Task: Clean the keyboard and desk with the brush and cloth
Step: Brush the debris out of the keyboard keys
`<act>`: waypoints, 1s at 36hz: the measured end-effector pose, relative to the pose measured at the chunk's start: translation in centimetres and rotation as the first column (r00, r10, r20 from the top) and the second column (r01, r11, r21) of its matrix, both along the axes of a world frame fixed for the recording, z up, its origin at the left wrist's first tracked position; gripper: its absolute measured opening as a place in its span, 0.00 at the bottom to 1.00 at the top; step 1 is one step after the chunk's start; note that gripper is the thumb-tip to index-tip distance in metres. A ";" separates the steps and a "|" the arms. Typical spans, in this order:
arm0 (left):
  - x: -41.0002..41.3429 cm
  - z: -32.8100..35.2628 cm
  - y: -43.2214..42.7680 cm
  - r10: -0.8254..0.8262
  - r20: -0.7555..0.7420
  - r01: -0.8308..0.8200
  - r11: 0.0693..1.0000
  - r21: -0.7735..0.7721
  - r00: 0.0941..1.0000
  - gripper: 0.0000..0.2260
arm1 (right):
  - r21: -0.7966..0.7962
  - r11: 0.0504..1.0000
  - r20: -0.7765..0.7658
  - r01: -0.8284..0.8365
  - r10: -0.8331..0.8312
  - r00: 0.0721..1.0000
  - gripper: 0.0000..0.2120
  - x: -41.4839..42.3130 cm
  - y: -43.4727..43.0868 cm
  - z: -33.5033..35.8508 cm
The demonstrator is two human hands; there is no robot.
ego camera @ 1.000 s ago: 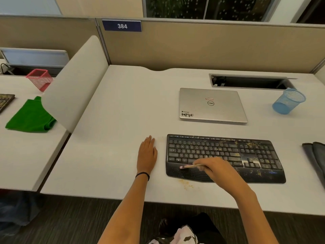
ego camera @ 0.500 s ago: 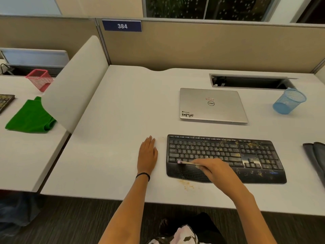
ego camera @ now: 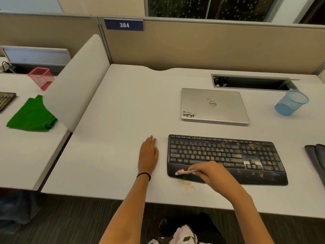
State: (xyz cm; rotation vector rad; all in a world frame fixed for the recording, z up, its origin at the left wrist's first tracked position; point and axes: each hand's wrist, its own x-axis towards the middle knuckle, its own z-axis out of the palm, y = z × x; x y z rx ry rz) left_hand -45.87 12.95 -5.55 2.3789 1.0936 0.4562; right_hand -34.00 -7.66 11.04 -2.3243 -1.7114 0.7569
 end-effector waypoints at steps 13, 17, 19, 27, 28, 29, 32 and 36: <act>0.0 0.0 0.0 -0.003 0.007 0.003 1.000 0.005 1.000 0.19 | -0.052 0.998 0.056 -0.042 0.045 0.997 0.14 -0.3 0.0 -0.5; 0.0 -0.1 0.0 -0.007 0.008 0.007 1.000 0.007 1.000 0.19 | -0.109 0.993 0.028 -0.035 0.038 0.999 0.12 0.2 -0.4 0.7; 0.0 -0.1 0.0 -0.007 0.009 0.007 1.000 0.007 1.000 0.19 | -0.076 0.997 0.019 -0.006 0.007 1.000 0.13 0.4 -0.5 1.2; 0.0 -0.3 0.1 -0.005 0.012 0.005 1.000 -0.005 1.000 0.19 | -0.113 0.993 0.071 0.026 -0.018 0.997 0.16 1.0 -1.1 0.6; -0.1 -0.3 0.1 -0.004 0.012 0.004 1.000 -0.005 1.000 0.19 | -0.124 0.992 0.059 0.029 -0.022 0.998 0.15 1.1 -1.3 0.6; -0.1 -0.3 0.1 -0.004 0.012 0.004 1.000 -0.005 1.000 0.19 | -0.134 0.990 0.048 0.033 -0.027 0.998 0.15 1.2 -1.5 0.6; -0.1 -0.4 0.1 -0.002 0.014 0.002 1.000 -0.005 1.000 0.19 | -0.127 0.990 0.000 0.058 -0.059 0.998 0.13 1.7 -2.0 0.7; -0.1 -0.5 0.1 -0.006 0.008 0.006 1.000 -0.003 1.000 0.19 | -0.053 0.988 -0.012 0.147 -0.147 0.989 0.13 2.1 -2.4 1.0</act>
